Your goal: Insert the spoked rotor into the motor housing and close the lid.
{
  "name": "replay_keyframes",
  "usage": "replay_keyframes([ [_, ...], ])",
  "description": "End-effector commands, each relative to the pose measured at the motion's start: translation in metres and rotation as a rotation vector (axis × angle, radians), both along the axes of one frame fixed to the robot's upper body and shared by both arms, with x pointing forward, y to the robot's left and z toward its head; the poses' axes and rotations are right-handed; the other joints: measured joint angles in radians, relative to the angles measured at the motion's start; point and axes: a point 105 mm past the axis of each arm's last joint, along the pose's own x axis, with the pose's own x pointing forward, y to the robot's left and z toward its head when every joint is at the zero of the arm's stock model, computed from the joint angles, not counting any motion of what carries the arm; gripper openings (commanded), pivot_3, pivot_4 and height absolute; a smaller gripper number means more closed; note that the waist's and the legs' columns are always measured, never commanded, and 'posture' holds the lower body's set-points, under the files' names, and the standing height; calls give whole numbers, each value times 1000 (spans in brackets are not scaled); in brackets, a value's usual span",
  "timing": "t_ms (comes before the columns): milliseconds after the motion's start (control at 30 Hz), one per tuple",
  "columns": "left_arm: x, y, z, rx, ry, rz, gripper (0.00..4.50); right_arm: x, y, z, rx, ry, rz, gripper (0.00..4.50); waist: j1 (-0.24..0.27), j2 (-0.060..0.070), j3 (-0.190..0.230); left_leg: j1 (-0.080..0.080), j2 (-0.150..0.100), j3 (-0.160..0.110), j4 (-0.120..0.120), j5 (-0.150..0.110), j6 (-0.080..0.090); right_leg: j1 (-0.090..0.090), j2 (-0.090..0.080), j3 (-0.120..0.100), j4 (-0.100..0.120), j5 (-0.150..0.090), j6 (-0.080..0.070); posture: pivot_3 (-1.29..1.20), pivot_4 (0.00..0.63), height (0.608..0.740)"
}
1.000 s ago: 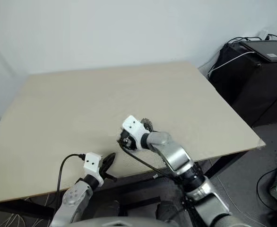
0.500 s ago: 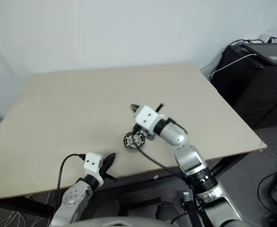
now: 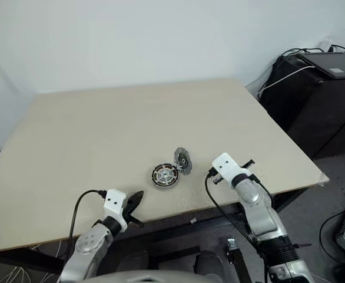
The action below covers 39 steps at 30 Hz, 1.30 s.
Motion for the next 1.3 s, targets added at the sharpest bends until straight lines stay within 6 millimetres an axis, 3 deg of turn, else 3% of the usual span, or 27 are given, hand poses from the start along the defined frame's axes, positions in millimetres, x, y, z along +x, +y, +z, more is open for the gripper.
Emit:
replay_keyframes([
  [33,5,-3,12,-6,-44,-19,0,4,8,0,34,-20,5,31,1,0,0,0,0,0,0,0,0,0,0,0,0,0,0,0,0,740],
  [267,5,-1,12,-3,-42,-16,0,14,41,0,171,-41,28,31,-1,0,0,0,0,0,1,0,0,0,0,0,0,0,0,0,0,740],
  [433,4,0,12,-1,-42,-8,0,16,82,15,355,-66,133,31,-1,0,0,-1,0,0,1,0,0,0,1,0,0,0,0,0,0,740],
  [567,3,1,12,1,-41,3,0,10,104,23,454,-45,230,31,1,0,0,-1,0,0,1,0,0,0,0,0,0,0,0,0,0,740],
  [933,2,5,11,7,-36,17,0,5,116,22,500,0,290,31,0,0,0,0,1,0,1,0,0,0,0,0,0,0,0,0,0,740],
  [1300,5,6,11,14,-38,11,0,-7,149,6,545,105,380,31,-1,0,0,0,1,0,1,0,0,0,0,0,0,0,0,0,0,740],
])
